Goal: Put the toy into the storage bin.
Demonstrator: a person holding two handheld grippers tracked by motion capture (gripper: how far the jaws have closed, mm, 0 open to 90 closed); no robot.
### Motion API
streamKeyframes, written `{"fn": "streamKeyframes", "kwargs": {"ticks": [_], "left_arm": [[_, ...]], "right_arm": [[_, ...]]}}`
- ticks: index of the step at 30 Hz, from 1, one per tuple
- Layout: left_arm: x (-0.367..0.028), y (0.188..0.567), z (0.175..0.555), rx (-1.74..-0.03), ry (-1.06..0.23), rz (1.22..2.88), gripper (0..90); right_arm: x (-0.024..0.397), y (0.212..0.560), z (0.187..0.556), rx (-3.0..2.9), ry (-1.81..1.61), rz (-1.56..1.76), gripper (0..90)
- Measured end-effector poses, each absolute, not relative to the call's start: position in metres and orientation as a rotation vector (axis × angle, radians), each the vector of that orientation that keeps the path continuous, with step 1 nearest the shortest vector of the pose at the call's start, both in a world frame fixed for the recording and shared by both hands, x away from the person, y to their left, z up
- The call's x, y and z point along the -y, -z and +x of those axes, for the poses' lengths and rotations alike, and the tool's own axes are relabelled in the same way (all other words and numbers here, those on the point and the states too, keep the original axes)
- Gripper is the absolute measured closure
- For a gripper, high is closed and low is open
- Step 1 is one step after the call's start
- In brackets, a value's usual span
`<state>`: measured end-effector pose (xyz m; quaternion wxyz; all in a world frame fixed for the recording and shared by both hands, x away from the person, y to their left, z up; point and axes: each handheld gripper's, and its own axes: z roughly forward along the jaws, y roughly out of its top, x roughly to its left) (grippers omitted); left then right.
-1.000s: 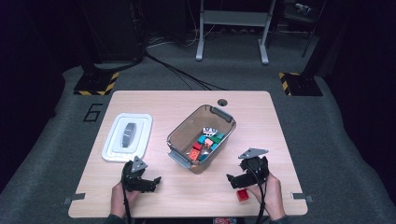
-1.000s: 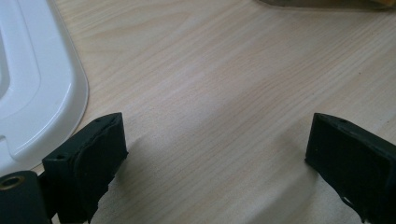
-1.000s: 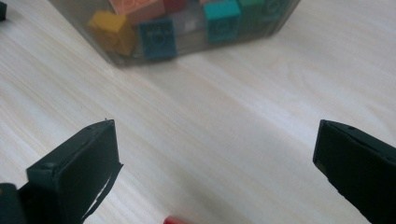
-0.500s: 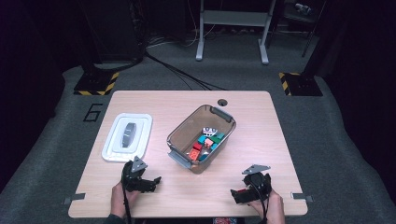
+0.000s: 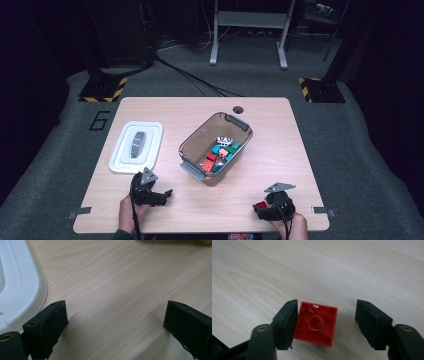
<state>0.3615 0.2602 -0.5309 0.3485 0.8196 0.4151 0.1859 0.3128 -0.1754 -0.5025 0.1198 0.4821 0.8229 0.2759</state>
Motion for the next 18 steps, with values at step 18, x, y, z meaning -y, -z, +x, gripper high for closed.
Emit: {"fn": "streamKeyframes", "kwargs": {"ticks": [18], "left_arm": [[-0.2602,0.5309,0.3615,-1.077,-0.481,2.124,5.0]], "right_arm": [[0.1796,0.4962,0.3172,-2.359,-0.828,1.405,58.6]]}}
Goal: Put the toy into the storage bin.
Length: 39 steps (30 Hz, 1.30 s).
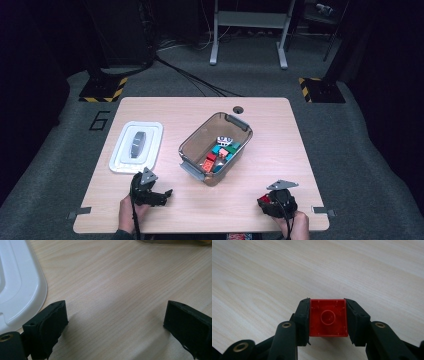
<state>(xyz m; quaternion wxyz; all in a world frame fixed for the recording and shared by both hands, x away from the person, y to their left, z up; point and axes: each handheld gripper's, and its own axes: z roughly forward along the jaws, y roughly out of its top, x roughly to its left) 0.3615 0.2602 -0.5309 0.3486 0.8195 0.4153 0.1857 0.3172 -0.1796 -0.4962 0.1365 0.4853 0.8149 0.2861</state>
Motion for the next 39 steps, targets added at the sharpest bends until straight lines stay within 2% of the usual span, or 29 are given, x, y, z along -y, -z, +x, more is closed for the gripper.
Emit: {"fn": "streamKeyframes", "kwargs": {"ticks": [39], "left_arm": [[-0.26,0.531,0.362,-1.079,-0.477,2.123,5.1]], "right_arm": [[0.156,0.438,0.384,-2.273,-0.936,1.28,58.8]]}}
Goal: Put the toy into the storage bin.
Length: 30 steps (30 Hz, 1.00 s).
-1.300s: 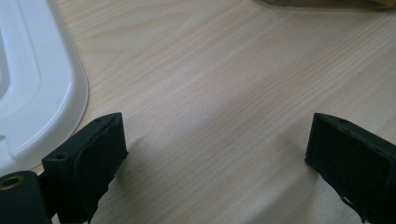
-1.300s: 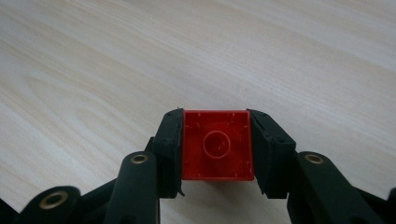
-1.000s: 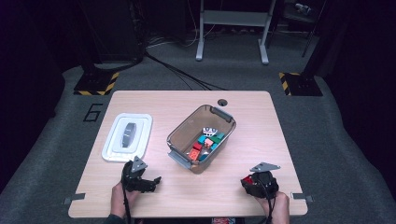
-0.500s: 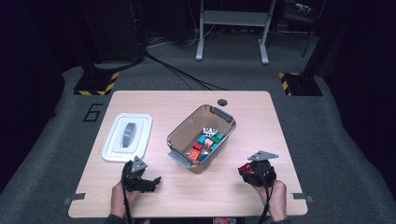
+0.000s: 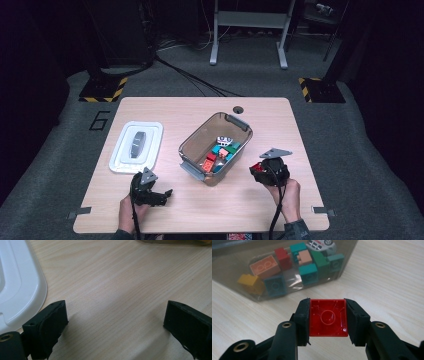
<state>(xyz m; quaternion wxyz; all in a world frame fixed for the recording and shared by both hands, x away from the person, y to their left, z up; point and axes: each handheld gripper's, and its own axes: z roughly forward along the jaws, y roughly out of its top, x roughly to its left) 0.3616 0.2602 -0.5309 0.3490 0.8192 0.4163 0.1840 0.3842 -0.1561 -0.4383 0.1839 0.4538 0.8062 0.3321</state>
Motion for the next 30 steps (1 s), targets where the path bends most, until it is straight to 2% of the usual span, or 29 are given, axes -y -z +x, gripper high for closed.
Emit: {"fn": "streamKeyframes", "kwargs": {"ticks": [16,30], "left_arm": [[-0.26,0.531,0.361,-1.076,-0.481,2.124,5.2],[-0.26,0.531,0.361,-1.073,-0.484,2.126,5.3]], "right_arm": [[0.157,0.418,0.407,-2.228,-0.933,1.277,58.8],[0.139,0.371,0.419,-2.186,-0.967,1.165,58.7]]}}
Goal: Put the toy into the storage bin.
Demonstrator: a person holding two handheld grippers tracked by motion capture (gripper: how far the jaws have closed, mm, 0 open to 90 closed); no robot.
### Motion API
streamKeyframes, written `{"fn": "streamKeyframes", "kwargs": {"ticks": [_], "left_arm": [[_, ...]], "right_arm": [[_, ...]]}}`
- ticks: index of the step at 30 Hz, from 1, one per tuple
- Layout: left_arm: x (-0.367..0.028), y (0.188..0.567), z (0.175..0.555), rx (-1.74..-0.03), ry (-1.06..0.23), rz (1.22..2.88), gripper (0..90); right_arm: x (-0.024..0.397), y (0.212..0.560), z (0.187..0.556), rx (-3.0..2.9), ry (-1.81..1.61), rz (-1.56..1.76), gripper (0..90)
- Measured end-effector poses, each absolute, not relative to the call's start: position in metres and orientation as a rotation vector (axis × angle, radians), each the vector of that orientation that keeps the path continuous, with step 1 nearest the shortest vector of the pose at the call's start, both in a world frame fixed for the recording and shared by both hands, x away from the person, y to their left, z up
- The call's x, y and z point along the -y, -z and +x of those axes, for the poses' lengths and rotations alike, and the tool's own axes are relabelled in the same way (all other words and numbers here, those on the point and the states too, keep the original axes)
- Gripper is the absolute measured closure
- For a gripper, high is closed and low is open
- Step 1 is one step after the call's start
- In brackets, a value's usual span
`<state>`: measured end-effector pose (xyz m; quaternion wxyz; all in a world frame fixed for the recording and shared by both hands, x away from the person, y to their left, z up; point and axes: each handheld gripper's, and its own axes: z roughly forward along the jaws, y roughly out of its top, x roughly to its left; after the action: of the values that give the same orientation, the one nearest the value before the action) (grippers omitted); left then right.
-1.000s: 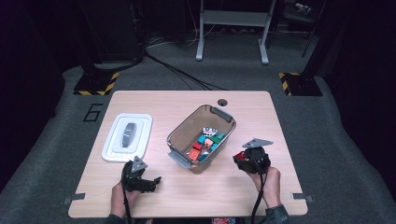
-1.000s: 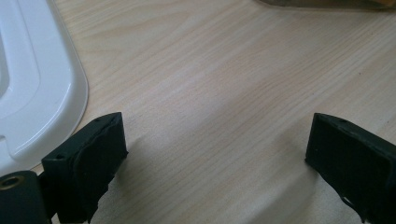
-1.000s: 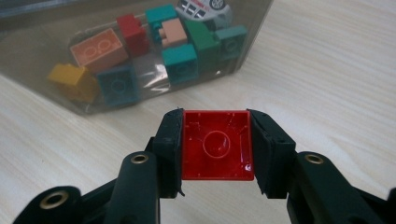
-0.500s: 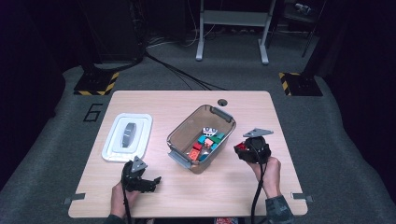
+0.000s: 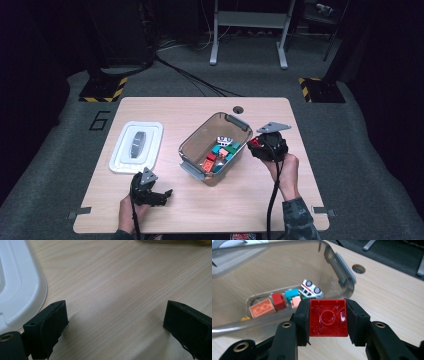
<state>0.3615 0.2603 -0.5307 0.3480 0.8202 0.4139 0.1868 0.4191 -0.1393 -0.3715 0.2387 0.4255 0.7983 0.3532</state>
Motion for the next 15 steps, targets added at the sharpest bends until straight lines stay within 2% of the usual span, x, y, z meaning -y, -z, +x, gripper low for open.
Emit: {"fn": "streamKeyframes", "kwargs": {"ticks": [7,15], "left_arm": [[-0.26,0.531,0.361,-1.073,-0.484,2.127,5.3],[-0.26,0.531,0.361,-1.073,-0.484,2.127,5.3]], "right_arm": [[0.117,0.357,0.427,-2.236,-0.985,1.104,58.7],[0.09,0.367,0.438,-2.354,-0.967,1.033,58.7]]}}
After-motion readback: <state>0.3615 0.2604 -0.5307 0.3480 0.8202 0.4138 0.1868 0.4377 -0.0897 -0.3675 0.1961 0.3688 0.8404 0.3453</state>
